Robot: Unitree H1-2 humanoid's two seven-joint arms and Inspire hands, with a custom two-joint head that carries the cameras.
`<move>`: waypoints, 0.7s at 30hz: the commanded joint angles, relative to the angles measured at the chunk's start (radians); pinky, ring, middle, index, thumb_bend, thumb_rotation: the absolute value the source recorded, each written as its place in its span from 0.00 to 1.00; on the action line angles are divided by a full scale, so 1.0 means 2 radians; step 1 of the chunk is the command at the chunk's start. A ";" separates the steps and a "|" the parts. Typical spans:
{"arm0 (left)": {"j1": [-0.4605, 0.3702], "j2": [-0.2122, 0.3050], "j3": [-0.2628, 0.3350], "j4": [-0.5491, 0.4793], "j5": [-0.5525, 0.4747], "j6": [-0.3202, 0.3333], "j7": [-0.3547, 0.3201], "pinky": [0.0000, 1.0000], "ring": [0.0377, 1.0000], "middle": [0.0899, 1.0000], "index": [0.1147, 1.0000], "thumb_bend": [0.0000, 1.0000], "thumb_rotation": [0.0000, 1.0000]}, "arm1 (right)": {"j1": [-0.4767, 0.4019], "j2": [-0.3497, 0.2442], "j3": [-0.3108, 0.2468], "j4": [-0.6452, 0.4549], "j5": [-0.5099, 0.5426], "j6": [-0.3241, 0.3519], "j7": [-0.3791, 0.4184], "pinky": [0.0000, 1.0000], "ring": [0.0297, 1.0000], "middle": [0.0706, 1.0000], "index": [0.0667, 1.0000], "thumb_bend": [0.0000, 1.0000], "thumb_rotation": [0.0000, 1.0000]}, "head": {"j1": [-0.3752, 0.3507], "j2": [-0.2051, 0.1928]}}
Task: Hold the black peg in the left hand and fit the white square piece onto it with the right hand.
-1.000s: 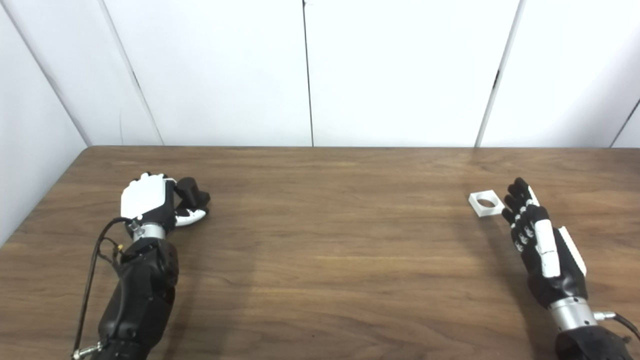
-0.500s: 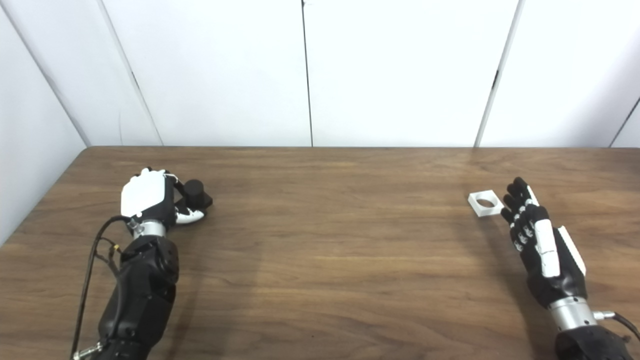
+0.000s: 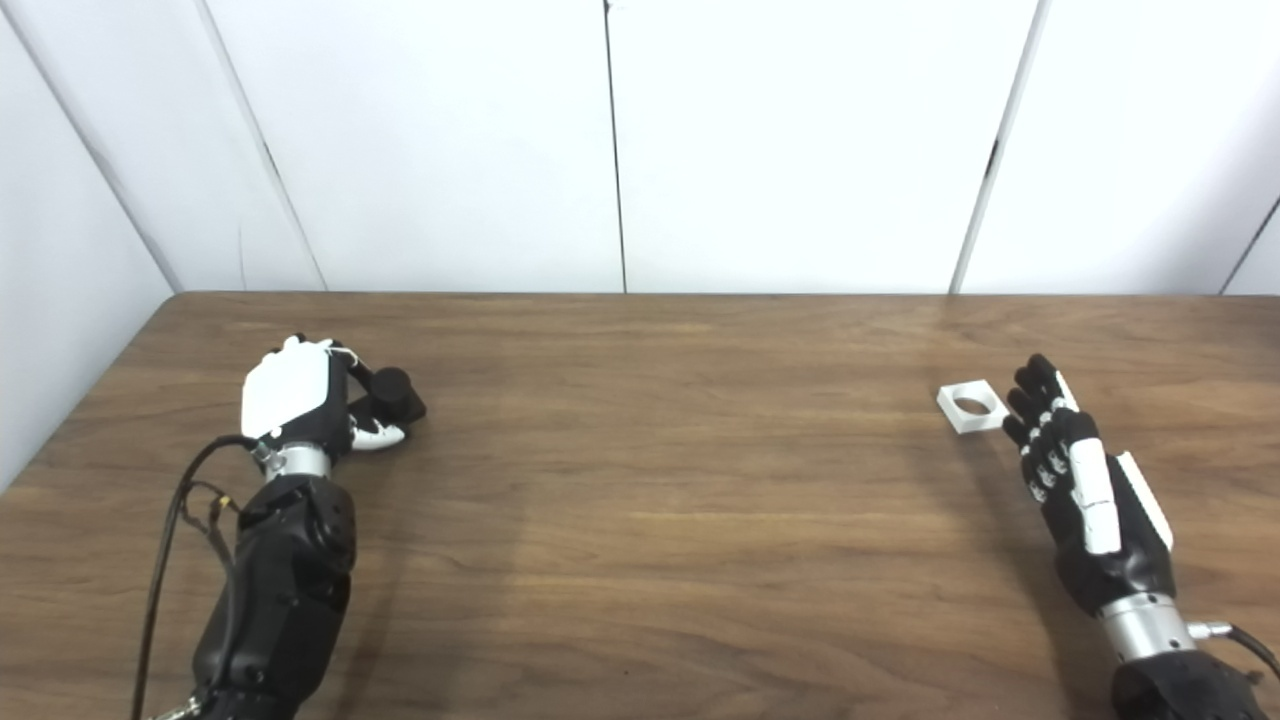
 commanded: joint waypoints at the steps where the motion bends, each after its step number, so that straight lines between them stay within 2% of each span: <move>1: 0.005 -0.001 -0.002 -0.008 -0.013 0.006 -0.011 1.00 1.00 0.87 0.43 0.52 0.07 | 0.045 0.021 0.009 0.056 0.006 -0.006 0.006 1.00 1.00 1.00 1.00 0.57 0.98 | 0.000 0.000; 9: 0.016 -0.012 -0.008 -0.034 -0.027 0.007 -0.044 1.00 1.00 0.84 0.42 0.52 0.07 | 0.046 0.022 0.010 0.050 0.004 -0.001 0.003 1.00 1.00 1.00 1.00 0.57 0.99 | -0.002 0.002; 14: 0.031 -0.011 -0.024 -0.053 -0.028 0.006 -0.045 0.98 1.00 0.85 0.42 0.52 0.07 | 0.047 0.025 0.012 0.042 0.006 0.003 0.003 1.00 1.00 1.00 1.00 0.56 1.00 | -0.009 0.006; 21: 0.059 -0.023 -0.036 -0.092 -0.035 0.006 -0.051 0.99 1.00 0.88 0.42 0.52 0.07 | 0.052 0.030 0.014 0.025 0.004 0.019 -0.003 1.00 1.00 1.00 1.00 0.56 1.00 | -0.011 0.008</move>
